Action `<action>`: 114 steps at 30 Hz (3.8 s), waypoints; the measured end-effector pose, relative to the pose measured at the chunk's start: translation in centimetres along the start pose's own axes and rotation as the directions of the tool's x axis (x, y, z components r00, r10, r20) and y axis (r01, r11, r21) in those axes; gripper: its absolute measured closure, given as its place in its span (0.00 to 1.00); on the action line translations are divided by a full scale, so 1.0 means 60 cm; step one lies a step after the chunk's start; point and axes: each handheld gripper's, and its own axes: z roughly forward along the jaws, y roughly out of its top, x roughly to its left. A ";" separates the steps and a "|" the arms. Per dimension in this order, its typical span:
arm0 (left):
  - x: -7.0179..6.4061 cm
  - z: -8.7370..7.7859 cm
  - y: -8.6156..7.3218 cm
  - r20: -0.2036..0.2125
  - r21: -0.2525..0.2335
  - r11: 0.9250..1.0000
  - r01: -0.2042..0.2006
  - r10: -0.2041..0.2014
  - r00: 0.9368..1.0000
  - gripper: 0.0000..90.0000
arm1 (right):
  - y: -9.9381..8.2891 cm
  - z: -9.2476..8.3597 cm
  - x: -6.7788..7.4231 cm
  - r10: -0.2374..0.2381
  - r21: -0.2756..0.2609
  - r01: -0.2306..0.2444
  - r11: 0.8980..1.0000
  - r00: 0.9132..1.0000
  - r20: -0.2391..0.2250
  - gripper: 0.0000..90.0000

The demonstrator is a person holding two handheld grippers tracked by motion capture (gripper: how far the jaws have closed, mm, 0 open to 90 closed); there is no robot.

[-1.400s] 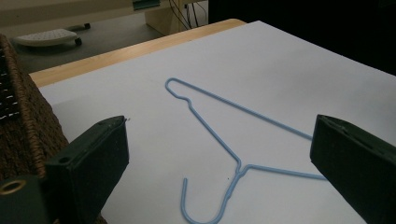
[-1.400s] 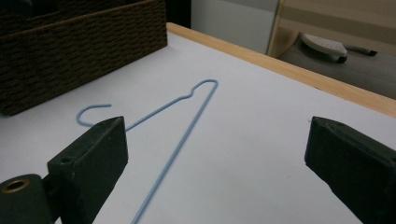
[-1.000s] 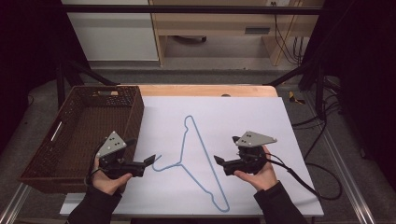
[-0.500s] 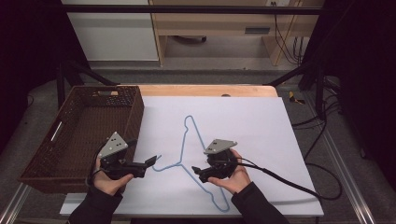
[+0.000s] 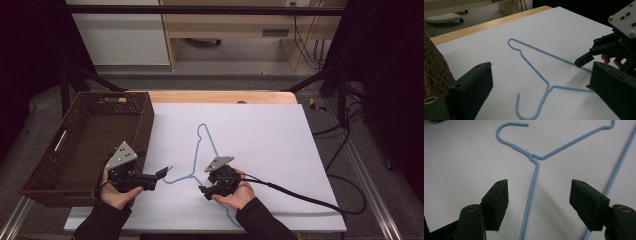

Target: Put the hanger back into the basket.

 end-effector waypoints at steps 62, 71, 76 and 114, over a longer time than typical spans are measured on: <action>-0.004 0.003 0.000 0.002 0.010 1.000 -0.005 0.005 1.000 0.05 | -0.017 0.032 0.019 0.150 0.143 -0.151 0.978 0.988 0.019 0.97; -0.004 0.001 0.000 0.004 0.006 1.000 -0.004 0.004 1.000 0.05 | -0.014 0.026 0.013 0.170 0.133 -0.169 0.977 0.985 0.001 0.97; -0.007 0.001 0.000 0.010 0.003 1.000 -0.009 0.009 1.000 0.05 | -0.010 0.014 0.009 0.180 0.116 -0.178 0.977 0.984 -0.005 0.97; -0.067 0.019 -0.069 0.052 0.080 0.996 0.028 -0.032 0.998 0.05 | -0.005 -0.049 -0.037 0.224 -0.027 -0.227 0.973 0.970 -0.097 0.97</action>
